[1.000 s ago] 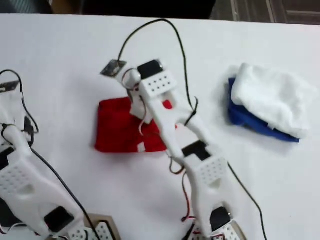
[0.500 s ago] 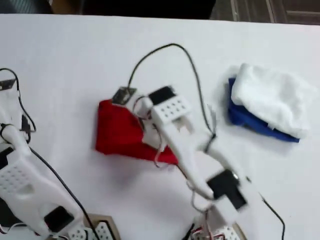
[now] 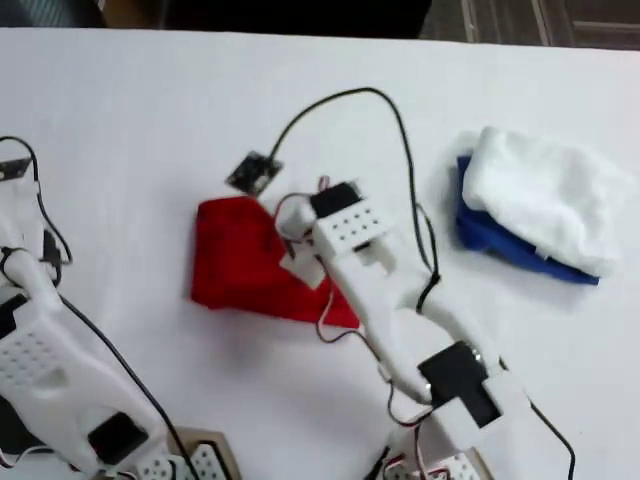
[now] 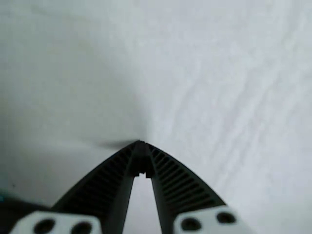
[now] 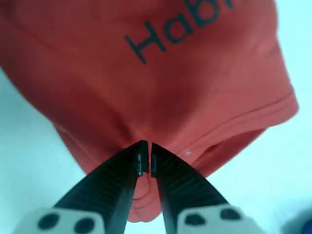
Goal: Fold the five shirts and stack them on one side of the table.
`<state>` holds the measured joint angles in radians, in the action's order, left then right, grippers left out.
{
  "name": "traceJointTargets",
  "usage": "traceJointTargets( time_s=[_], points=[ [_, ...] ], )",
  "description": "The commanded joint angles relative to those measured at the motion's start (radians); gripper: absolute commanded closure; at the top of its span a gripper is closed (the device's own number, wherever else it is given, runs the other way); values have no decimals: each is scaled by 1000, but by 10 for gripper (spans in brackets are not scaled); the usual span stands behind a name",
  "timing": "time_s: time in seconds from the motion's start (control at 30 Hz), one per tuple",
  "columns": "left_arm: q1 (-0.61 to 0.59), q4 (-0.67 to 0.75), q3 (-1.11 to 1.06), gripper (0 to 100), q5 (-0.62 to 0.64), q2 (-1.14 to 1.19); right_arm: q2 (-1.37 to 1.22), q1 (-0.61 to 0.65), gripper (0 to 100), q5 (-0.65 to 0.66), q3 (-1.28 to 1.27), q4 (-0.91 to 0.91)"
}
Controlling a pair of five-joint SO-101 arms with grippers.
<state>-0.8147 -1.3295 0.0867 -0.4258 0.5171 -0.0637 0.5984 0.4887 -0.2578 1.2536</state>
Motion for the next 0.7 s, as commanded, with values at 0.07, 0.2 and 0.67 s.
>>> traceJointTargets(
  time_s=[0.07,0.2,0.67],
  points=[
    [5,12,39,974,6,-44,51,94,977,-9,-78,64],
    [5,12,42,974,6,-44,97,102,977,-9,-209,-19],
    [5,12,51,974,6,-40,364,-223,930,-193,-3,-50]
  ],
)
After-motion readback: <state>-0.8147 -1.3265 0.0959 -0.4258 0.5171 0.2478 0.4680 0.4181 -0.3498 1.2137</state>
